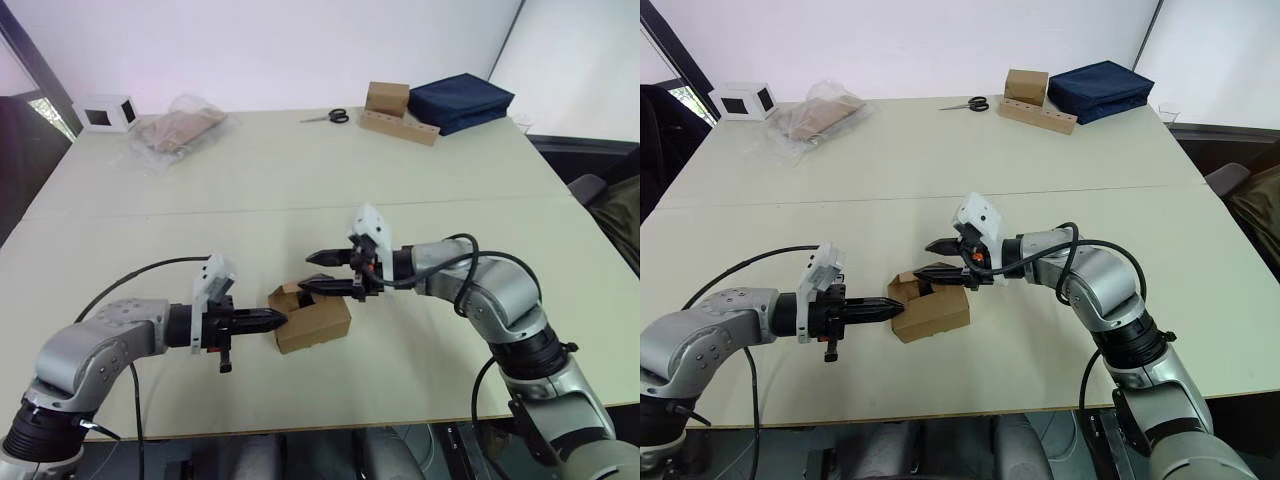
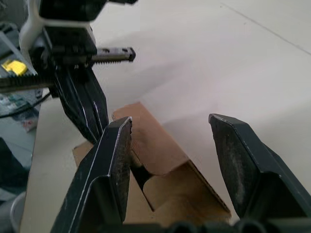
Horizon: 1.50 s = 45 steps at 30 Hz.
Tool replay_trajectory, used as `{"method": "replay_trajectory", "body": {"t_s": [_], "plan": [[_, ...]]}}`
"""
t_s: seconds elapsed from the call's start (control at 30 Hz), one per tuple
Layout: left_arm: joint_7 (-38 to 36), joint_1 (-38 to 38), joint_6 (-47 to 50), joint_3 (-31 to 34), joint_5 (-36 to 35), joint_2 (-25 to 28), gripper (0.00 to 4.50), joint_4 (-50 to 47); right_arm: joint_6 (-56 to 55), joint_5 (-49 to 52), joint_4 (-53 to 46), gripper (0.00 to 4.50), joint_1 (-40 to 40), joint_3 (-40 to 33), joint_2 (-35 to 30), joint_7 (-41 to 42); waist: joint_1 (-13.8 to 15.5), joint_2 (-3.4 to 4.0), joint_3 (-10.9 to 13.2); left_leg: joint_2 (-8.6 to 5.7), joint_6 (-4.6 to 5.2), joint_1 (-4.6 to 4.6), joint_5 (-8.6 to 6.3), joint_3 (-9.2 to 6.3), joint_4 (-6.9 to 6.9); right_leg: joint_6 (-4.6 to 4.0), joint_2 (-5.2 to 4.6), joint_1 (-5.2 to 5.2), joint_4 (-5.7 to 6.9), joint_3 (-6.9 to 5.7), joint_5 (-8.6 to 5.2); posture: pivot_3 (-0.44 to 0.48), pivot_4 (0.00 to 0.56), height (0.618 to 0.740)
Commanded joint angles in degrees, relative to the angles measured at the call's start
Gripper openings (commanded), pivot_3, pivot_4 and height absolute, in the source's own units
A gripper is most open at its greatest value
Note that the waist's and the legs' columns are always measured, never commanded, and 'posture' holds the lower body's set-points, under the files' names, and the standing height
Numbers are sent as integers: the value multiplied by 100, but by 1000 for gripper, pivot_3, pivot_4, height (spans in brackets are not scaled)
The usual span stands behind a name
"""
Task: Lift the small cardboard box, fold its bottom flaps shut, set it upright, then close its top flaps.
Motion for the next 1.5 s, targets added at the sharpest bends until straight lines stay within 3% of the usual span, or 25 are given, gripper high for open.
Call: {"method": "replay_trajectory", "body": {"t_s": [0.03,0.7,1.03,1.5], "plan": [[73,70,-13,89,-6,34,0,-97,-191,-172,-177,2606,55,56,-35,57,-3,0,0,0,0,0,0,-1,0,0,0,0,0,0,0,0,150,740],[93,-77,57,103,-86,18,0,-44,-400,-334,-515,2606,508,-19,-23,196,2,0,0,0,0,0,0,-1,0,0,1,0,0,0,0,0,150,740],[496,-525,478,969,-1131,-212,0,168,-381,-328,-507,2606,511,0,30,171,0,-2,1,0,0,-1,0,-1,0,0,0,-1,0,0,0,0,150,740],[875,-548,160,230,-345,-612,0,385,-302,-265,-613,2606,537,-58,67,62,0,-2,1,0,-1,-1,1,-1,0,0,0,-2,-1,0,0,0,150,740]]}}
